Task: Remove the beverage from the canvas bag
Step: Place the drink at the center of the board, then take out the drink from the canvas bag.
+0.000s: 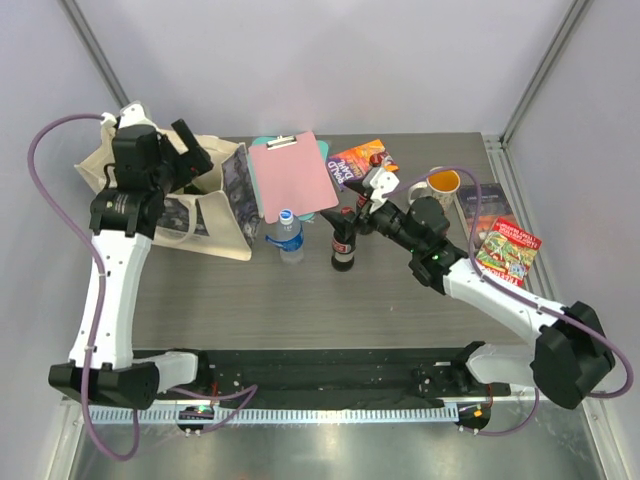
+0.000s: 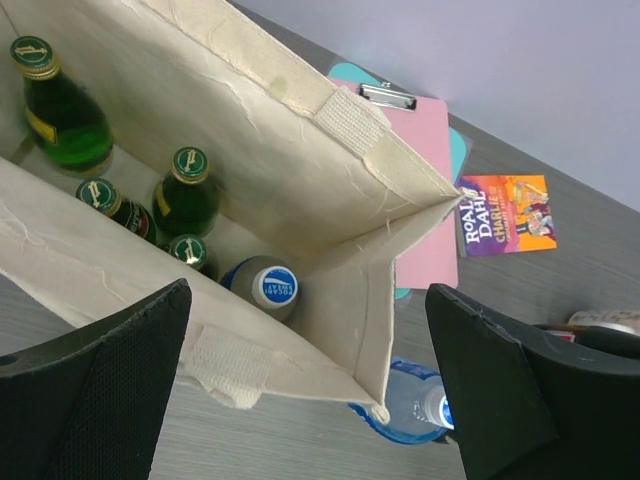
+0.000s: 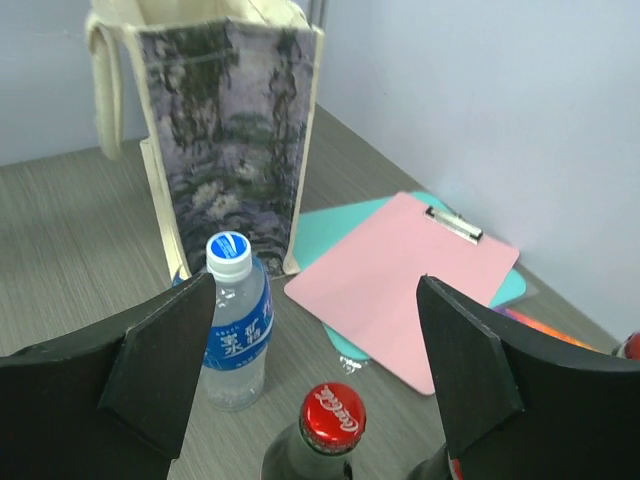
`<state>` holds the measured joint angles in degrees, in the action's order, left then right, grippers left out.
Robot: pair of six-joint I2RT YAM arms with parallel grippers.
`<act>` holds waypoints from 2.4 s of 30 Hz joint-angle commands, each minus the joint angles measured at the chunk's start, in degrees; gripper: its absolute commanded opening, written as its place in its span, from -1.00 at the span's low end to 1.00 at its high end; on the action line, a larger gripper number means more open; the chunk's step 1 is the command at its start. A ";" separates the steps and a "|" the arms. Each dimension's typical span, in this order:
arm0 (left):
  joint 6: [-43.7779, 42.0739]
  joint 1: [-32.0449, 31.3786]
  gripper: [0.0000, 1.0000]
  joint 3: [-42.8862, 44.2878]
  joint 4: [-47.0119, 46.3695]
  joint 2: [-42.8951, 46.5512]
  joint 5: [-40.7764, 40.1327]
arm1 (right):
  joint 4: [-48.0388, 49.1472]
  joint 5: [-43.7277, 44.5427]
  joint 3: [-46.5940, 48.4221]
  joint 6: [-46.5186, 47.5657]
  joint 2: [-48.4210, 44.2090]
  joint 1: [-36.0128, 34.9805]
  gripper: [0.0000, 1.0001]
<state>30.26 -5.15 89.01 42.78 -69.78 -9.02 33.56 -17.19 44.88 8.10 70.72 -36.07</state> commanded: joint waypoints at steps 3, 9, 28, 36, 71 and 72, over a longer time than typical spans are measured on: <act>-4.24 1.19 0.99 5.11 4.58 -5.10 -2.41 | -8.15 -8.02 8.37 4.20 -3.75 0.48 0.80; -3.89 4.88 1.00 5.91 4.94 -8.44 0.22 | -18.52 -15.94 15.49 4.65 -1.73 0.48 0.83; -2.93 13.06 0.99 -1.29 0.73 -8.72 7.43 | -27.06 -29.48 34.02 -1.59 14.09 -1.89 0.77; -1.96 13.15 0.99 -6.92 -7.36 -4.14 8.40 | -31.35 -20.00 58.02 -31.54 34.64 -5.93 0.69; 5.24 13.06 0.97 -13.34 -19.23 4.74 14.99 | -45.52 8.58 72.28 -46.51 48.03 -12.97 -0.56; 5.59 12.97 0.96 -13.16 -19.23 4.30 15.51 | -44.82 7.19 71.23 -45.98 47.07 -12.97 -0.58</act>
<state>33.74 7.79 74.30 26.33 -63.53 3.42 -11.31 -7.75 120.55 -40.91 122.41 -48.66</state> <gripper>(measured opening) 0.987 0.250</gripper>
